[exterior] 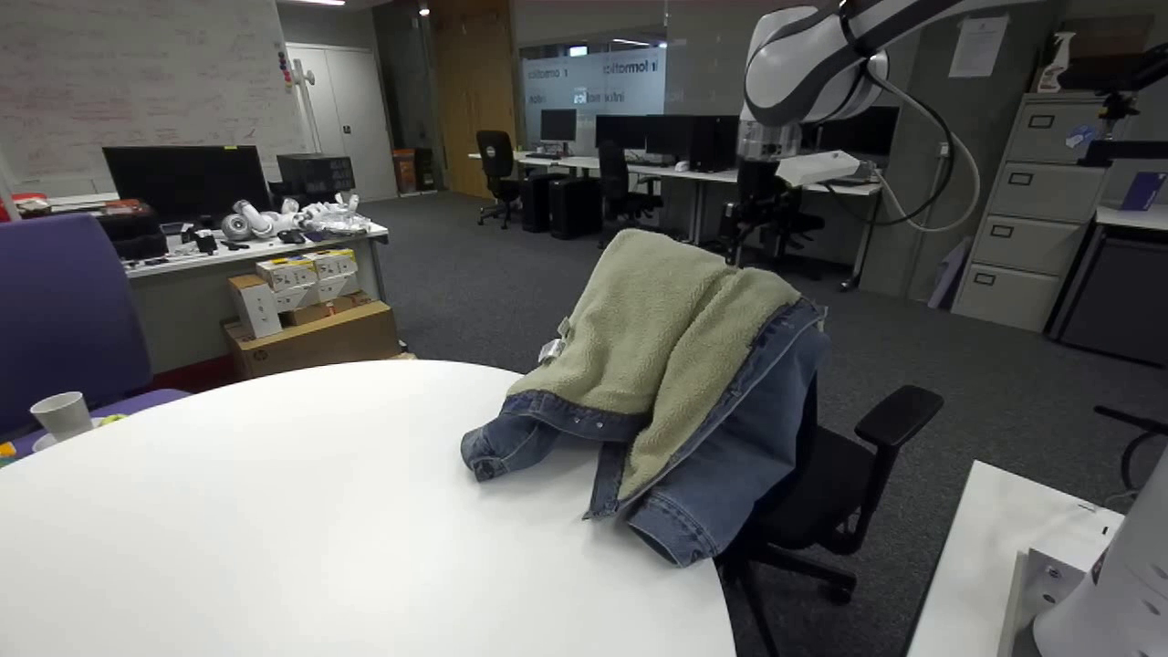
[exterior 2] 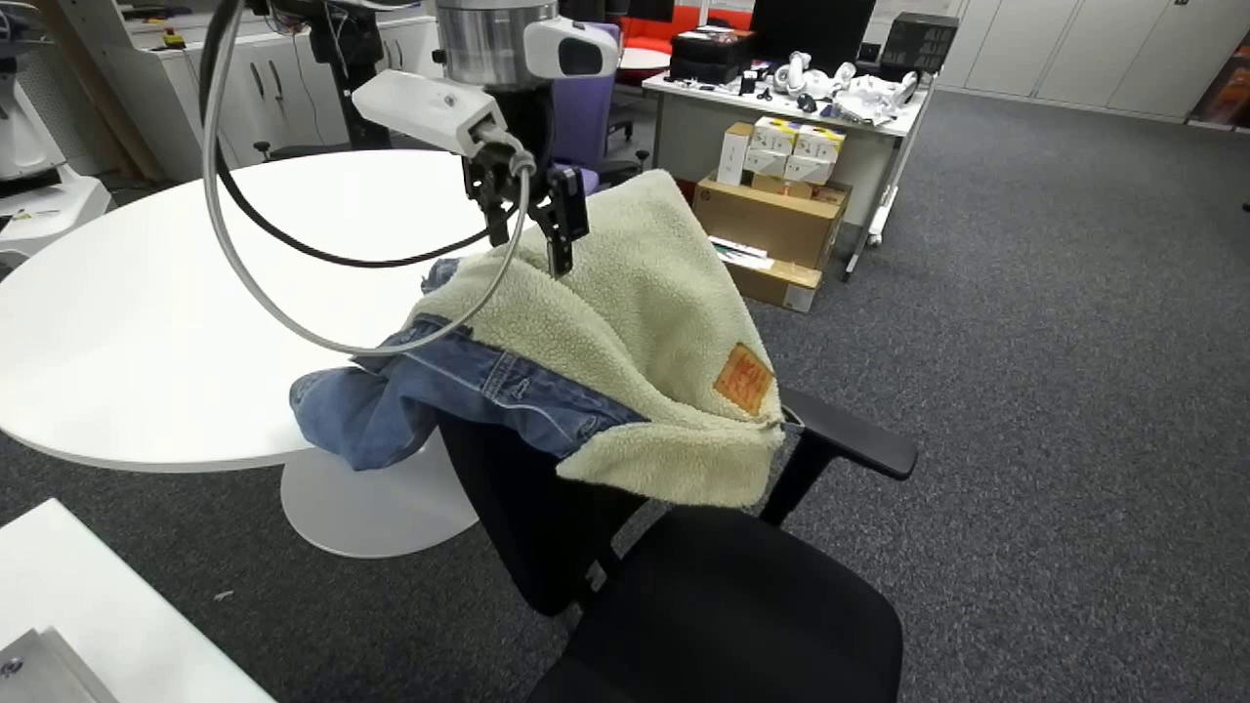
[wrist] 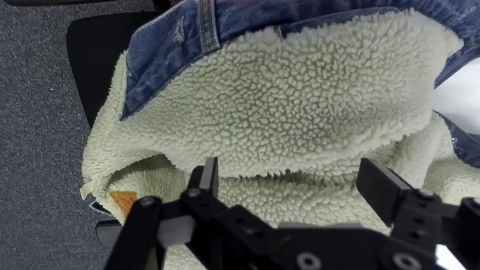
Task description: Put the denim coat on the headrest of the chair and push the chair to the right
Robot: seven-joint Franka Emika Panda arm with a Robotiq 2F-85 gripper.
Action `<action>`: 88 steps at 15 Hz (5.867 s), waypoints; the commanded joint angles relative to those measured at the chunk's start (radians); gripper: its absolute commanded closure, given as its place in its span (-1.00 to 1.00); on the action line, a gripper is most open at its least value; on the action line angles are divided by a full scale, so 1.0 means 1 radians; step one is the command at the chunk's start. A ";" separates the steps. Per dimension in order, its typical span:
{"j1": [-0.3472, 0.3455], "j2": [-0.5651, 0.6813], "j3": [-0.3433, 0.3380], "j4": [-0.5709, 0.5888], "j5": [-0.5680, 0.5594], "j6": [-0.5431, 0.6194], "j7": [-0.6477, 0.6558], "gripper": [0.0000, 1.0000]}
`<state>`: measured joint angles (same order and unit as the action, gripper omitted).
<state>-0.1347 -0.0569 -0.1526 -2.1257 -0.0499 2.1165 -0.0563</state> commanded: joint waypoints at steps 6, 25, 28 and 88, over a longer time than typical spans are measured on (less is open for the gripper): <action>0.066 0.126 0.081 0.044 0.055 0.027 0.078 -1.00; 0.059 0.254 0.052 0.120 -0.056 -0.013 0.231 -0.36; 0.049 0.246 0.039 0.134 -0.047 -0.028 0.224 -0.04; -0.066 0.348 0.088 0.385 0.545 -0.067 0.143 0.70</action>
<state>-0.1979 0.2999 -0.0716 -1.7488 0.4676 2.1151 0.1219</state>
